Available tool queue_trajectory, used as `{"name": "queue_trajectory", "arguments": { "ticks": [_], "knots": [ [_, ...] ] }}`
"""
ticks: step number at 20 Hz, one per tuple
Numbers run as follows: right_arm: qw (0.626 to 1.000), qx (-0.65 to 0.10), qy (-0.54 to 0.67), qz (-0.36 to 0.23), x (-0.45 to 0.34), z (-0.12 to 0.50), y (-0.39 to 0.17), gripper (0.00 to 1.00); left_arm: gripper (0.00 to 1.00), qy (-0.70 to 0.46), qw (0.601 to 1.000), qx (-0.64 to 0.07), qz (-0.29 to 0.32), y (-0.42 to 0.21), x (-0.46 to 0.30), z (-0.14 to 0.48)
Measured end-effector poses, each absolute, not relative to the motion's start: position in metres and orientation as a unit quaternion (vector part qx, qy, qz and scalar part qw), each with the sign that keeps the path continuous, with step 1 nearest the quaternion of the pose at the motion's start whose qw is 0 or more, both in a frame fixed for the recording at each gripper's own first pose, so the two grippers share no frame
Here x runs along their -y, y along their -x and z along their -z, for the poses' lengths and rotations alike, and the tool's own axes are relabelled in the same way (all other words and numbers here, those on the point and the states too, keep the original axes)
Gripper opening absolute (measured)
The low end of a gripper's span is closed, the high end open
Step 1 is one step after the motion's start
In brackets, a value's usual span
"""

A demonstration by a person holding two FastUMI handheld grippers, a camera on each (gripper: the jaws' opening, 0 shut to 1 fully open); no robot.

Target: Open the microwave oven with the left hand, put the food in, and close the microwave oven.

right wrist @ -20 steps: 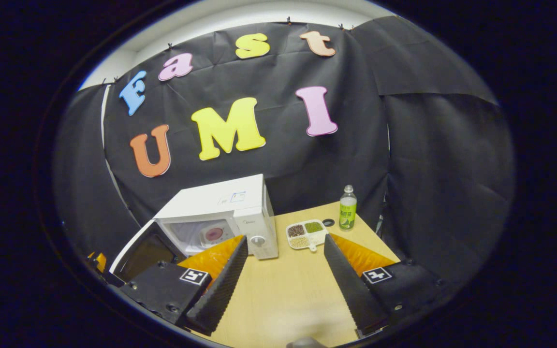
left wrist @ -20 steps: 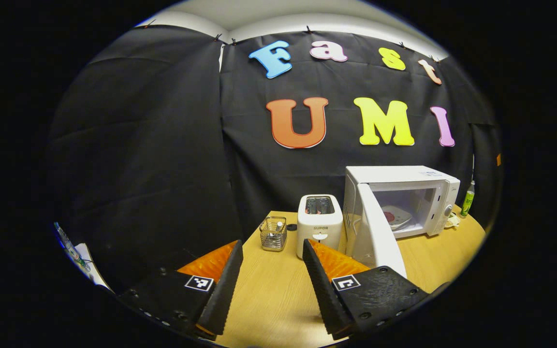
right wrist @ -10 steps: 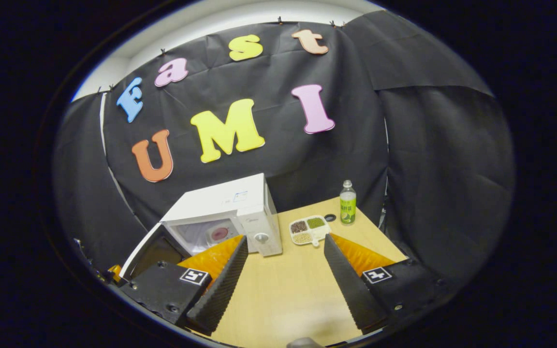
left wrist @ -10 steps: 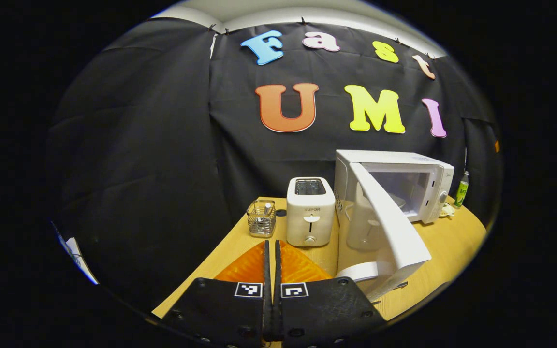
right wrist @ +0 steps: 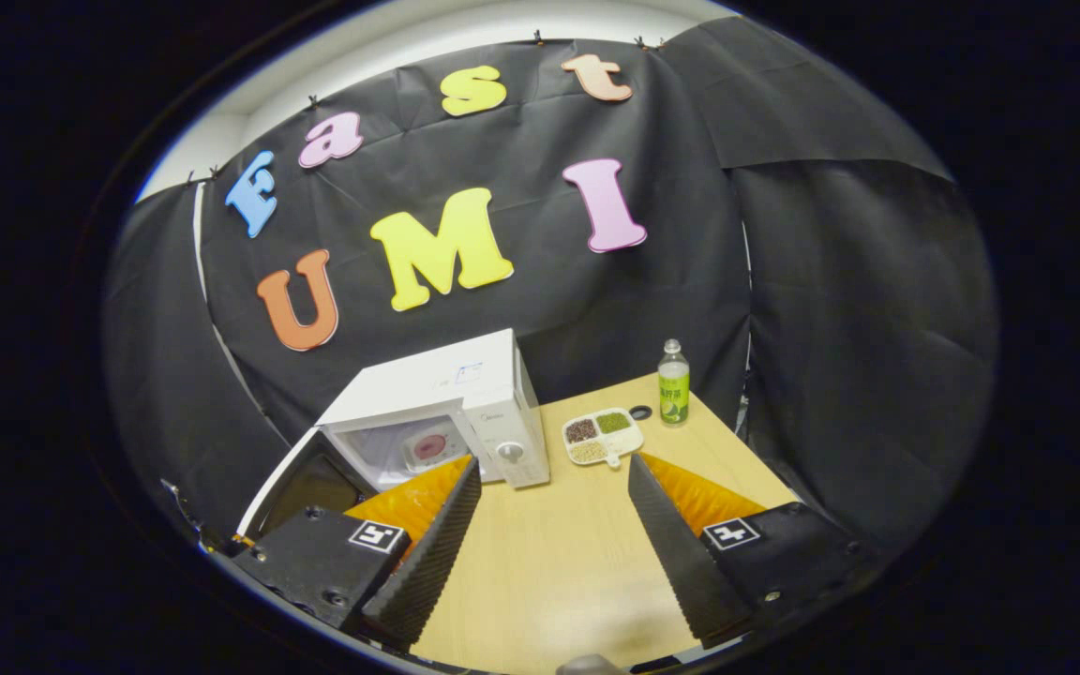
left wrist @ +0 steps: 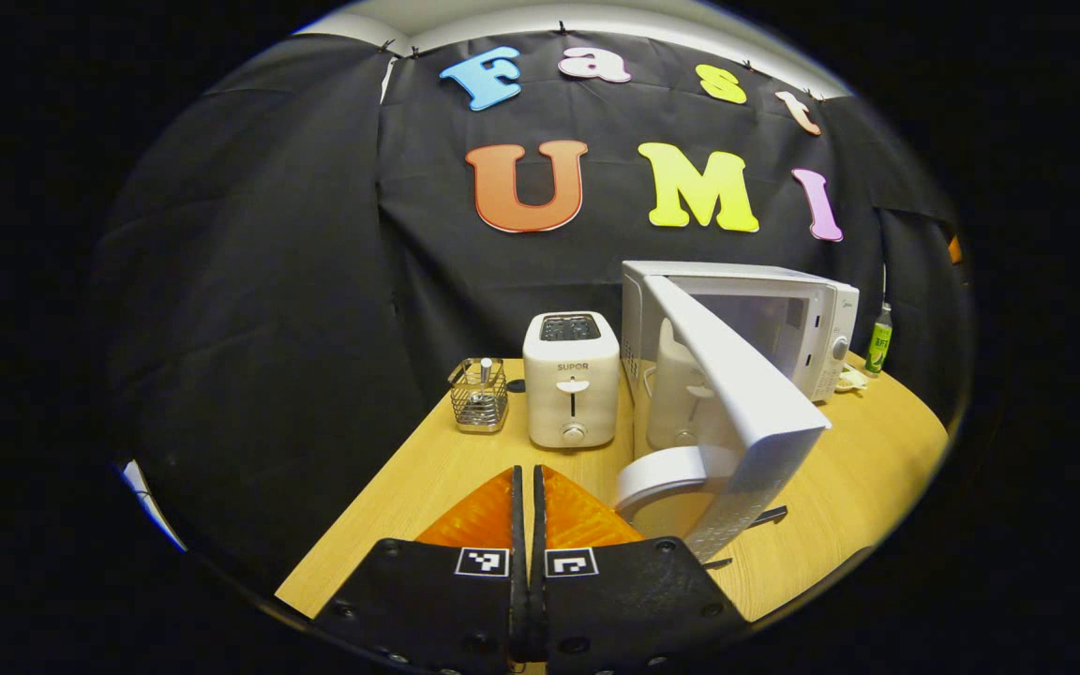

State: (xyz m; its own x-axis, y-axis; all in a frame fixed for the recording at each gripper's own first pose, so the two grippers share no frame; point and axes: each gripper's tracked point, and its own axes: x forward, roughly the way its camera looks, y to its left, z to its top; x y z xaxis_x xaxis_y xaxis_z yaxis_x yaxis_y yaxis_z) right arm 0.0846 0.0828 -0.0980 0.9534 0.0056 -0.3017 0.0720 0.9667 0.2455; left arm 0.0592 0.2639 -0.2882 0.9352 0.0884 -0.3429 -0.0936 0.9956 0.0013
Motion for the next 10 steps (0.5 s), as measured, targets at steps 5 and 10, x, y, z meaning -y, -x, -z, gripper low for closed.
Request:
{"name": "queue_trajectory", "arguments": {
  "ticks": [5,10],
  "knots": [
    [0.980,-0.159,-0.121,0.017,-0.082,0.105,-0.078,0.91,0.00,0.018,0.985,-0.171,-0.019,-0.054,-0.234,0.288],
    [0.977,-0.167,-0.130,0.017,-0.081,0.109,-0.071,1.00,0.00,0.018,0.985,-0.167,0.036,-0.055,-0.177,0.281]
  ]
}}
